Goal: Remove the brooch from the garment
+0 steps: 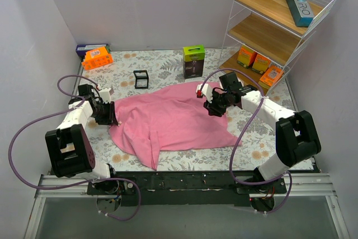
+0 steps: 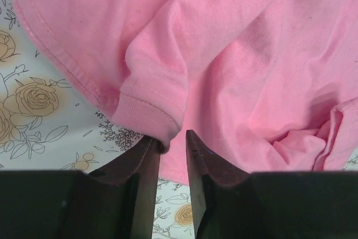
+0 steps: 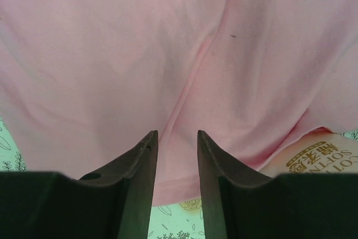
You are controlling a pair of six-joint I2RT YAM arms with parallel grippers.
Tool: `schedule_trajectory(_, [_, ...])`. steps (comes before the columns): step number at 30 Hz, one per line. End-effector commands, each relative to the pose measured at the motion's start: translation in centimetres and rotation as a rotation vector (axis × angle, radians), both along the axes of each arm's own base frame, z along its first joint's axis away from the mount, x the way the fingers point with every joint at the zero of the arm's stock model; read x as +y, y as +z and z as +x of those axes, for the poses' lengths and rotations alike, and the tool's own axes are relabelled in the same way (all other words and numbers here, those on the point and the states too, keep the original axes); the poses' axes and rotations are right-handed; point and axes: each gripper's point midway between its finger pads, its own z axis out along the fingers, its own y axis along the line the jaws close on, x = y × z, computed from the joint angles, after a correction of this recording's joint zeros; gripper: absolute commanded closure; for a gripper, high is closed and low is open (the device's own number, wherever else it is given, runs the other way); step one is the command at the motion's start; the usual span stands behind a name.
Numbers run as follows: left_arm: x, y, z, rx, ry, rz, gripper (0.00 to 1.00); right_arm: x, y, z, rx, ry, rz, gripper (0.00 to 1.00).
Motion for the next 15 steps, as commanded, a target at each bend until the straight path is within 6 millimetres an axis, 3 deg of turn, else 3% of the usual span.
schedule_trajectory(1, [0.2, 0.1, -0.1, -0.006, 0.0, 0.013, 0.78, 0.7, 1.0, 0.4, -0.029, 0.005, 0.041, 0.59])
schedule_trajectory(7, [-0.4, 0.3, 0.1, 0.003, -0.004, -0.026, 1.0, 0.9, 1.1, 0.5, -0.025, 0.002, 0.049, 0.59])
schedule_trajectory(12, [-3.6, 3.3, 0.6, -0.064, -0.077, -0.209, 1.0, 0.8, 1.3, 0.6, -0.035, 0.007, 0.045, 0.59])
schedule_trajectory(15, [-5.2, 3.7, 0.4, -0.067, -0.114, -0.264, 1.0, 0.9, 1.2, 0.5, -0.025, 0.006, 0.049, 0.59])
